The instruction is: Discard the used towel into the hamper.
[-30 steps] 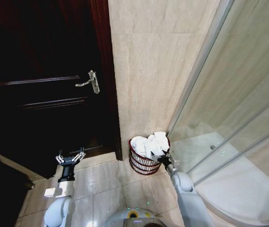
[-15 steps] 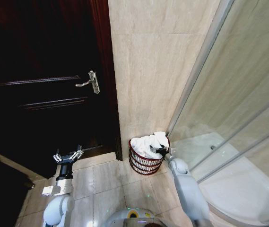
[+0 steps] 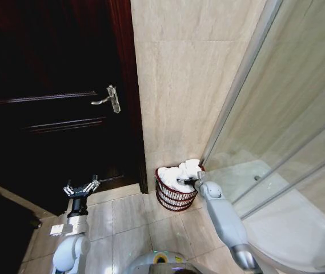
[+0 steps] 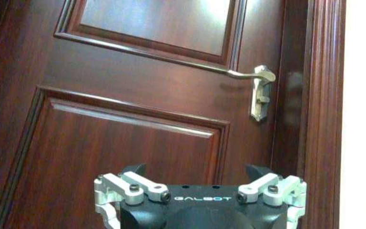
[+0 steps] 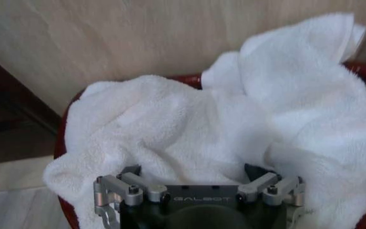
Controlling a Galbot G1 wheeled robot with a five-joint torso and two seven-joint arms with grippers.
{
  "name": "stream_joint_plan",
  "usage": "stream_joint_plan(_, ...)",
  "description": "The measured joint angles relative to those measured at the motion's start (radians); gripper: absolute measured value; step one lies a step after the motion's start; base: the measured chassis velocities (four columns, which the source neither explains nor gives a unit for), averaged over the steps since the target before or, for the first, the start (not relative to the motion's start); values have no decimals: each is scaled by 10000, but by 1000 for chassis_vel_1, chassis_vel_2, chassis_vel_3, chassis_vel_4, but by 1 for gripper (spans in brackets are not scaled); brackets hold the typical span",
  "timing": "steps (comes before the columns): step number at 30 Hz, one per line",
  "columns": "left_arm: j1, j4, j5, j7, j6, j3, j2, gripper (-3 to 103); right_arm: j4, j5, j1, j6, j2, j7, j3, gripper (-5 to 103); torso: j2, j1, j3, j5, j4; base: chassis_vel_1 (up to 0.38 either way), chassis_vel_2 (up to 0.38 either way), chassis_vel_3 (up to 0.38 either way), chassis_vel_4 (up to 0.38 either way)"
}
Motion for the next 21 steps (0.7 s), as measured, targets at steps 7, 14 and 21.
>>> stream_joint_plan(7, 42, -2, -40, -3, -82, -7, -16, 100, -524, -170, 138, -50, 295, 21, 179, 100, 4, 2, 2, -1, 0, 0, 0, 0, 0)
stream_joint_plan(14, 101, -65, -46, -8, -151, 0, -43, 100, 293, -22, -242, 458, 208, 347, 174, 100, 5, 3, 4, 2, 0, 0, 0, 0, 0)
stream_joint_plan(21, 216, -199, -110, -16, -168, 2, -32, 100, 2096, 207, -996, 706, -68, 889, 180, 100, 7, 3, 4, 1, -1, 0, 0, 0, 0)
